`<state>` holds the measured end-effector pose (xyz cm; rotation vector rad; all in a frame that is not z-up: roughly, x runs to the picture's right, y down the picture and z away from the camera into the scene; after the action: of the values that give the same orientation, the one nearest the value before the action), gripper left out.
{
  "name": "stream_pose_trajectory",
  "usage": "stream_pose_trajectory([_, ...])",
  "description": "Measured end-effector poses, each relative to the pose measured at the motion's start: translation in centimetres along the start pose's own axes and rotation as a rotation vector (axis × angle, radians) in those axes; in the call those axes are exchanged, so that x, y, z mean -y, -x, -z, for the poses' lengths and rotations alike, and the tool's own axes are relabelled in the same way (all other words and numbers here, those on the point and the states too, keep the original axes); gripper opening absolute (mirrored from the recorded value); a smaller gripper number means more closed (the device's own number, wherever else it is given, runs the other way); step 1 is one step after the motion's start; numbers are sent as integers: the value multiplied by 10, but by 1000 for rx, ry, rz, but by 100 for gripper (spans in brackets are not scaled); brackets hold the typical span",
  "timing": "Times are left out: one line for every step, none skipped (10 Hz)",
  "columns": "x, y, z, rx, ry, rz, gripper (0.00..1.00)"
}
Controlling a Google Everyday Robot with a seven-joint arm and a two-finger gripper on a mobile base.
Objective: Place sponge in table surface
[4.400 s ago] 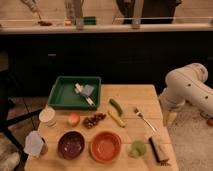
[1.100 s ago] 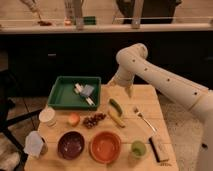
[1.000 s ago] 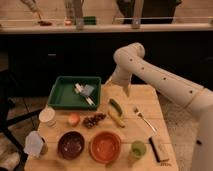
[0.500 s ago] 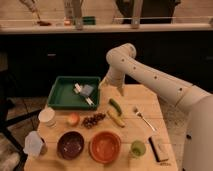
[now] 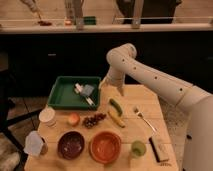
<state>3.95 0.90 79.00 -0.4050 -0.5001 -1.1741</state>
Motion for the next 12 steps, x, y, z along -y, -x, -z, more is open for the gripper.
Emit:
stream_pose_trajectory([8, -5, -5, 4, -9, 12, 80])
stream_pose_trajectory([17, -15, -12, 11, -15, 25, 80])
stream_pose_trajectory([25, -24, -17, 14, -21, 33, 80])
stream_pose_trajectory([38, -35, -26, 23, -25, 45, 80])
stream_pose_trajectory([55, -45, -37, 31, -34, 57, 80])
stream_pose_trajectory([62, -51, -43, 35, -45, 57, 80])
stream_pose_trajectory([67, -53, -47, 35, -54, 55, 80])
stream_pose_trajectory([71, -56, -49, 31, -68, 50, 80])
stream_pose_trajectory([81, -55, -55, 30, -88, 49, 80])
stream_pose_trajectory([89, -54, -59, 29, -104, 46, 80])
stream_pose_trajectory([103, -50, -69, 32, -126, 44, 80])
stream_pose_trajectory([114, -47, -80, 40, -142, 48, 80])
